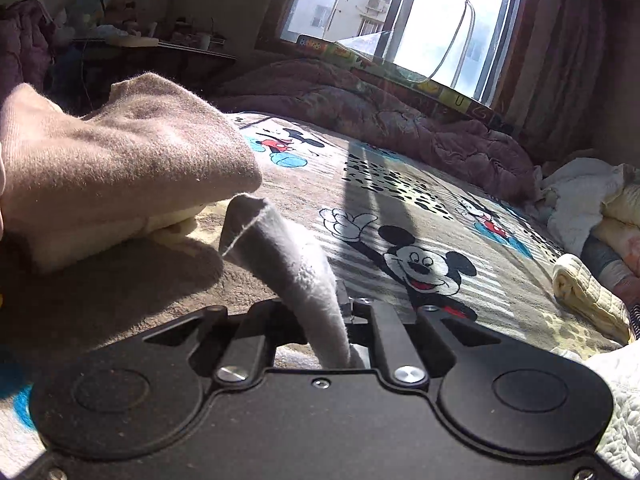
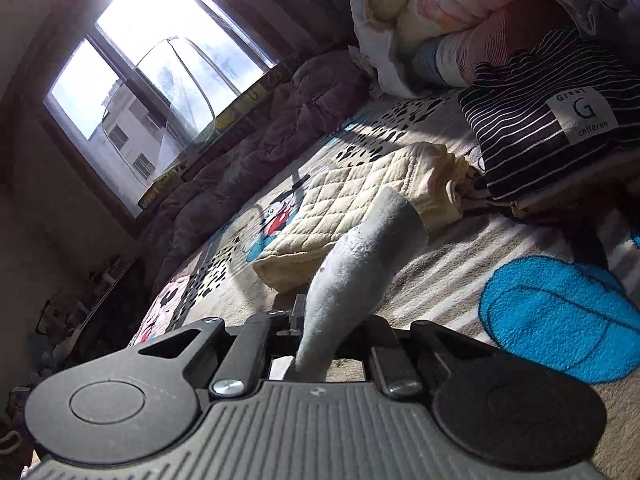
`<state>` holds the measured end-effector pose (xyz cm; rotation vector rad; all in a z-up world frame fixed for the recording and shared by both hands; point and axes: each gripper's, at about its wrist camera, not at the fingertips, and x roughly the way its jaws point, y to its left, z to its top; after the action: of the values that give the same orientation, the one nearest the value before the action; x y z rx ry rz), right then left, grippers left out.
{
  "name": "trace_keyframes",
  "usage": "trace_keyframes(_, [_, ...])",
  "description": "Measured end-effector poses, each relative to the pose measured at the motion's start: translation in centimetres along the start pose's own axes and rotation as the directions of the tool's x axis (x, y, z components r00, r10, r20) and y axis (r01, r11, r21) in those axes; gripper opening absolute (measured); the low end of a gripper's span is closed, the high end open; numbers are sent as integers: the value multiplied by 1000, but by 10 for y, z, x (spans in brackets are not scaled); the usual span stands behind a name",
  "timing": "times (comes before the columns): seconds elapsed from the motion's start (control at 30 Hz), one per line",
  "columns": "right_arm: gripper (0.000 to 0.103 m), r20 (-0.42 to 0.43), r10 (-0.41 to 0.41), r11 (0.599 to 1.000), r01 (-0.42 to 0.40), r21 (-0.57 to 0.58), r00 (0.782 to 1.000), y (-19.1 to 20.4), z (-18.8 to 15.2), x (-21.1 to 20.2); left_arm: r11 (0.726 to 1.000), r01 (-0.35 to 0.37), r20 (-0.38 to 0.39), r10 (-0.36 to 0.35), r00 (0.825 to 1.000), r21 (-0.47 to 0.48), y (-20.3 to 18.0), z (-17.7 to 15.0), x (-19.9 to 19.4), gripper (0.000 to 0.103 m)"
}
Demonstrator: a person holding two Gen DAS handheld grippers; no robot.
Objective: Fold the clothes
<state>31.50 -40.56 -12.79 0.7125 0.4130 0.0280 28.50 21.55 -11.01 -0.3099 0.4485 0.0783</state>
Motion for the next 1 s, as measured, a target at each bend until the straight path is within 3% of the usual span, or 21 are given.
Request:
trace_keyframes(0.1, [10,-42,-36,997,34,-63,998,-12,-5,13,998,-56,-43,57,997,31,0,-7,10,7])
trace_keyframes(0.23, [10,-131,-102,995,100,-20,986,-35,-18,28,989,-127,-98,134,986,77,-1,-17,24,9])
trace_keyframes(0.3, [9,-143,-100,995,103,16,985,-42,-19,28,981,-163,-120,174,977,102,-2,-21,30,26])
trace_keyframes(0.33, [13,-141,-111,994,113,9,984,-39,-17,27,975,-189,-104,202,974,120,-4,-21,25,29])
trace_keyframes(0.4, [23,-128,-139,990,139,-6,982,-34,-14,23,958,-243,-70,256,964,154,-10,-20,16,45])
trace_keyframes(0.43, [34,-115,-164,986,164,-14,980,-32,-13,18,948,-269,-53,282,958,170,-13,-20,11,45])
trace_keyframes(0.53, [50,-65,-234,972,231,-42,970,-26,-12,-3,912,-349,2,357,934,216,-21,-19,-3,49])
trace_keyframes(0.67, [53,48,-307,935,311,-172,950,-9,-22,-47,851,-452,81,448,891,269,-32,-18,-22,51])
trace_keyframes(0.7, [52,68,-266,936,274,-219,962,1,-27,-58,836,-473,98,465,880,277,-34,-17,-26,52])
trace_keyframes(0.8, [46,55,-149,930,159,-330,987,35,-49,-83,854,-467,91,459,884,230,-27,-16,-38,52])
trace_keyframes(0.9, [41,-44,-13,877,-10,-480,999,83,-76,-92,919,-388,-19,390,921,67,-11,-15,-51,49])
trace_keyframes(0.93, [41,-90,23,856,-66,-513,996,95,-86,-92,936,-353,-58,352,934,-3,-4,-15,-56,50])
trace_keyframes(0.97, [41,-130,49,836,-112,-537,990,106,-95,-92,951,-273,-117,257,959,-145,5,-18,-62,50])
trace_keyframes(1.0, [40,-171,73,814,-157,-559,983,118,-104,-92,946,-225,-157,191,969,-234,11,-23,-63,50])
